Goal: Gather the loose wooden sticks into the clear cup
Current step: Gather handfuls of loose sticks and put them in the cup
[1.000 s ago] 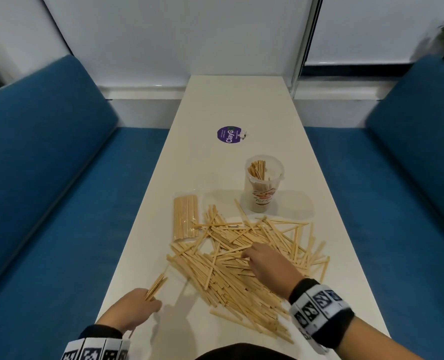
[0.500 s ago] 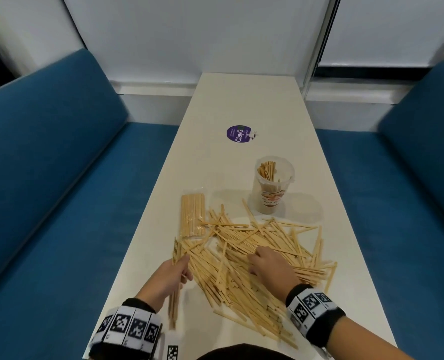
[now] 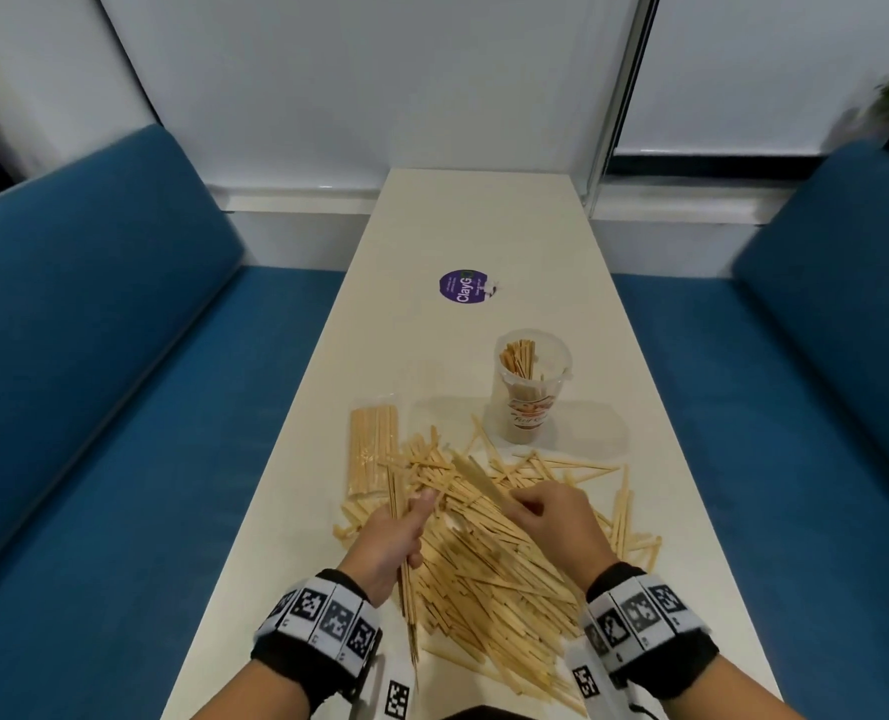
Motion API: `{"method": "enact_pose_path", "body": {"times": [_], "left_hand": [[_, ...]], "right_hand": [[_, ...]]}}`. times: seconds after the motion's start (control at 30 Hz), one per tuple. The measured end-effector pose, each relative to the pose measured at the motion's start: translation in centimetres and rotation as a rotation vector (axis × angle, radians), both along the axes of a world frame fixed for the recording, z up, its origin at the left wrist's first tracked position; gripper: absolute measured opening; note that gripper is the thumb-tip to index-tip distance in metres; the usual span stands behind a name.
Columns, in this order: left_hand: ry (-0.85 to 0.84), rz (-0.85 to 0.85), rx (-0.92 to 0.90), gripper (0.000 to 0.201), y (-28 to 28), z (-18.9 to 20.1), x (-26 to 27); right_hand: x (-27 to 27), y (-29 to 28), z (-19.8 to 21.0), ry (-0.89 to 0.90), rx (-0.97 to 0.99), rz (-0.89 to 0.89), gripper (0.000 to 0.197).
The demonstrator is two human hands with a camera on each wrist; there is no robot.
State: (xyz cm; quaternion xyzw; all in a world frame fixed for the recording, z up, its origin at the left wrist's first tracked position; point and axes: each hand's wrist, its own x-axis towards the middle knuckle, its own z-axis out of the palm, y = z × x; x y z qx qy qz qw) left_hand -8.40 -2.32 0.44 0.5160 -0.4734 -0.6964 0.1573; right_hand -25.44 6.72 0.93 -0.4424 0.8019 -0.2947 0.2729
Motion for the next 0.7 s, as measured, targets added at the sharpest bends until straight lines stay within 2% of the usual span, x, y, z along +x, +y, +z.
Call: {"method": "enact_pose_path", "body": {"times": [0.07, 0.17, 0.3, 0.43, 0.6, 0.7], "left_hand": [[-0.015, -0.023, -0.039, 0.035, 0.2, 0.3, -0.7], [-0.008, -0.066, -0.099, 0.037, 0.6, 0.5, -1.9], [0.077, -0.165, -0.141, 0.034, 1.1, 1.1, -3.1], [0.185, -0.277, -0.136, 0.04, 1.5, 1.3, -3.7], [0.228, -0.302, -0.139, 0.02, 1.7, 1.3, -4.2], [0.214, -0.301, -0.135, 0.019, 1.8, 1.5, -4.1]], "right_hand": [[-0.2, -0.2, 1.1, -0.106, -0.086, -0.088, 0.014], [-0.5, -0.8, 2.5, -0.227, -0.218, -0.128, 0.015], [0.1, -1.6, 3.6, -0.573, -0.381, -0.178, 0.013], [0.8, -2.4, 3.9, -0.799, -0.449, -0.231, 0.017], [2.0, -2.8, 3.8, -0.956, -0.49, -0.281, 0.013], [2.0, -2.8, 3.6, -0.929, -0.507, -0.292, 0.014]]}}
